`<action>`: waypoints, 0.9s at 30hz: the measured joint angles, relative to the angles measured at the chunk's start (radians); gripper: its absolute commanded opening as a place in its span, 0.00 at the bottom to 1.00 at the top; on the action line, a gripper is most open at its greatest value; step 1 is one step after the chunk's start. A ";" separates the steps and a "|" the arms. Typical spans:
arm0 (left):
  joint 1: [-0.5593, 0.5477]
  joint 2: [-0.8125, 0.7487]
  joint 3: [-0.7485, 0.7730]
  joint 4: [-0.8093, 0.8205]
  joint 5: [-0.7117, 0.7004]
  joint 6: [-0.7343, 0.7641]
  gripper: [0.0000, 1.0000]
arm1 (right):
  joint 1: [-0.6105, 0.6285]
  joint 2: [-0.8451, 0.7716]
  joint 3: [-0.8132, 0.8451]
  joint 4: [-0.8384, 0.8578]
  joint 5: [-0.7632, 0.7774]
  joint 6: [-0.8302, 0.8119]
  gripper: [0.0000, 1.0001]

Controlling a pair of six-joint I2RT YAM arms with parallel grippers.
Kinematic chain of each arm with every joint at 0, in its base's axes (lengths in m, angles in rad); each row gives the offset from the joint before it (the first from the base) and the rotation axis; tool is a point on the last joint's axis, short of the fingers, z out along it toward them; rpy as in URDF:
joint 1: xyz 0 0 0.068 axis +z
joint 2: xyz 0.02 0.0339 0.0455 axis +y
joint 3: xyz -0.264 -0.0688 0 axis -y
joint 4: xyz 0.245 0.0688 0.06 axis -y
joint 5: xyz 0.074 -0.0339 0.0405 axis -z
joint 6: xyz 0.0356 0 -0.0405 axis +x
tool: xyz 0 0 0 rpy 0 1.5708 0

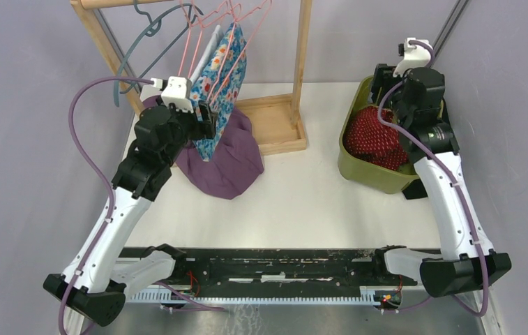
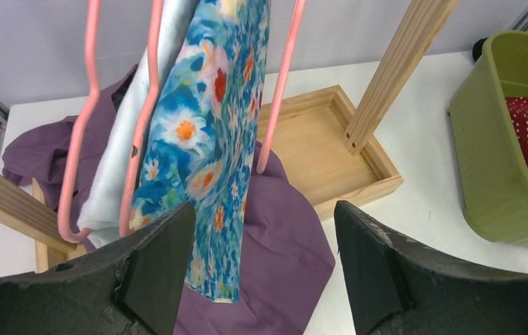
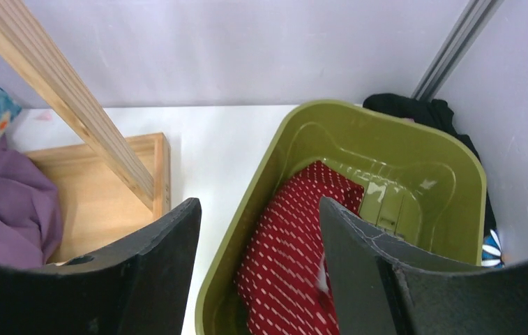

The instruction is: Remove the skirt from the hanger

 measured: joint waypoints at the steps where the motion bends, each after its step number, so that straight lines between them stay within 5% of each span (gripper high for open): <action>1: 0.000 0.001 0.011 -0.007 0.000 0.000 0.80 | 0.001 0.000 0.013 0.006 -0.002 0.000 0.68; 27: 0.000 0.000 0.165 -0.052 -0.309 0.050 0.82 | 0.125 0.149 -0.070 0.050 -0.083 0.032 0.64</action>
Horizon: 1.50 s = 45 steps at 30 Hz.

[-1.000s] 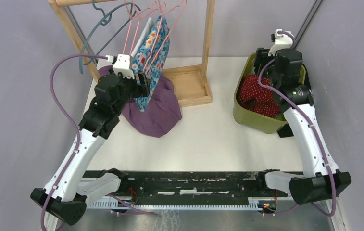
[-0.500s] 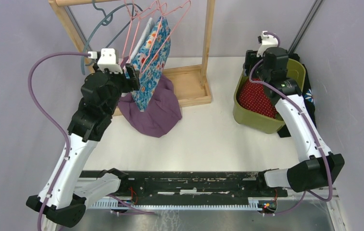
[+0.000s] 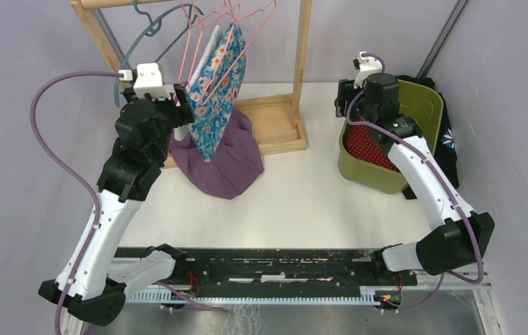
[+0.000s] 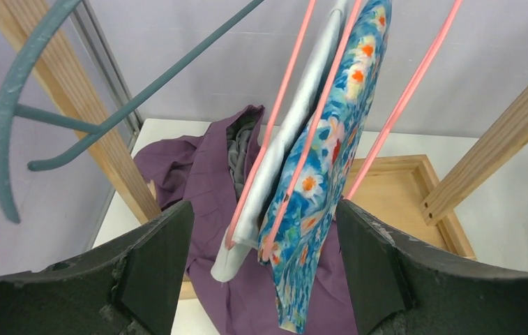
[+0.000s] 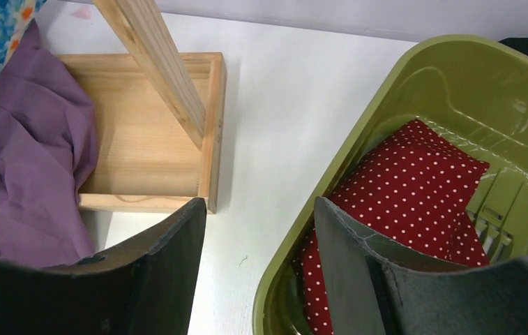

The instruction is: Remove the skirt from the hanger

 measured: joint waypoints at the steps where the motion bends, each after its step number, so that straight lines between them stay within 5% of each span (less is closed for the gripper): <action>1: 0.002 0.013 0.000 0.005 -0.006 0.003 0.82 | 0.003 0.005 0.000 0.001 -0.002 0.003 0.64; 19: 0.082 0.295 0.264 0.173 0.020 0.080 0.81 | 0.042 0.025 -0.006 0.007 -0.015 0.014 0.63; 45: 0.275 0.551 0.430 0.255 0.396 0.028 0.80 | 0.046 0.080 -0.005 0.004 -0.018 0.013 0.63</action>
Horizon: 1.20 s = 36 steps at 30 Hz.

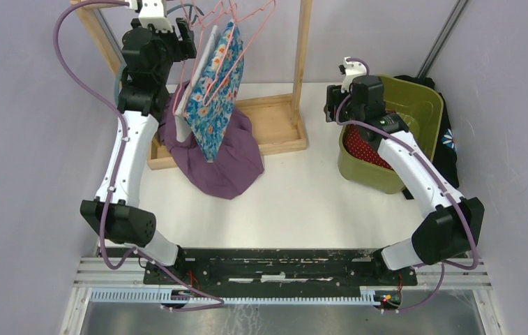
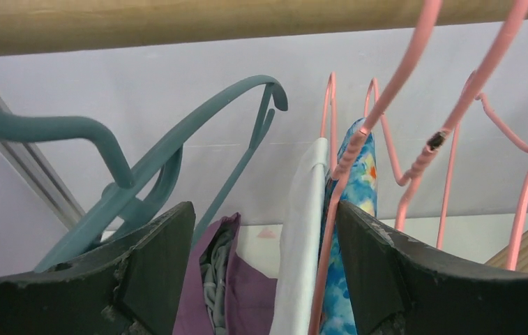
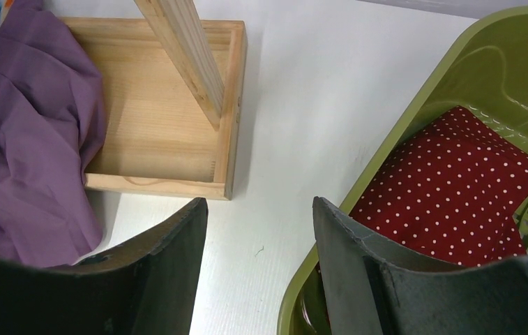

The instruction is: Remove the skirt from the hanger

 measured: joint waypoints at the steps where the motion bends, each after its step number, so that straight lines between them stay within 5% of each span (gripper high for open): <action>1: 0.007 0.010 0.009 0.000 0.013 0.000 0.80 | 0.000 0.000 0.000 0.000 0.001 0.000 0.63; 11: 0.044 0.093 0.056 -0.013 0.190 0.001 0.79 | 0.000 0.000 0.000 0.000 0.023 -0.009 0.62; 19: 0.063 0.115 0.111 -0.067 0.302 0.002 0.59 | 0.000 0.000 0.000 0.001 0.038 -0.012 0.62; 31: 0.071 0.167 0.142 -0.132 0.334 0.002 0.76 | 0.000 0.000 -0.004 0.003 0.046 -0.022 0.62; 33: 0.071 0.182 0.142 -0.142 0.329 0.002 0.72 | 0.000 0.000 -0.005 0.003 0.046 -0.023 0.62; 36: 0.071 0.193 0.142 -0.166 0.324 0.009 0.51 | 0.000 0.000 -0.005 0.003 0.046 -0.023 0.62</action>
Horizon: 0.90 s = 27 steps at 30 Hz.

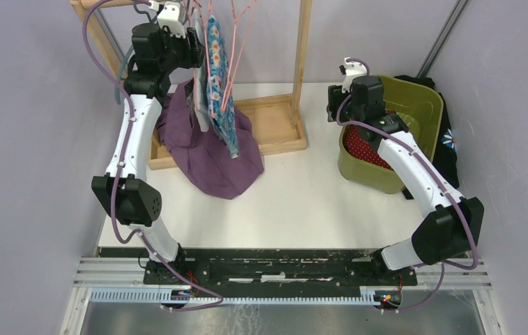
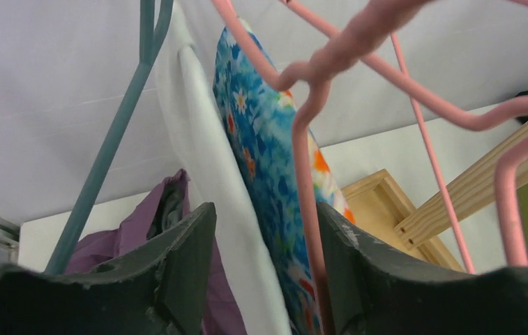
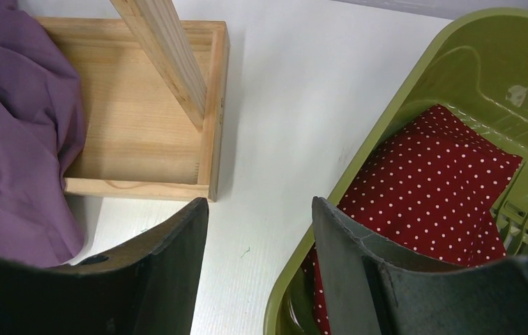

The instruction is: Remove the skirt from the hanger

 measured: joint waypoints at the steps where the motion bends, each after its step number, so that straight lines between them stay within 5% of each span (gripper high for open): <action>1: 0.000 0.002 0.000 -0.008 0.000 0.009 0.41 | 0.000 0.000 0.000 0.000 0.000 0.000 0.62; 5: 0.000 0.006 0.001 -0.026 -0.003 0.017 0.04 | 0.000 0.000 0.000 0.000 0.000 0.000 0.62; 27: 0.000 -0.127 0.037 -0.128 -0.013 0.023 0.03 | 0.000 0.007 -0.002 0.006 -0.014 0.019 0.61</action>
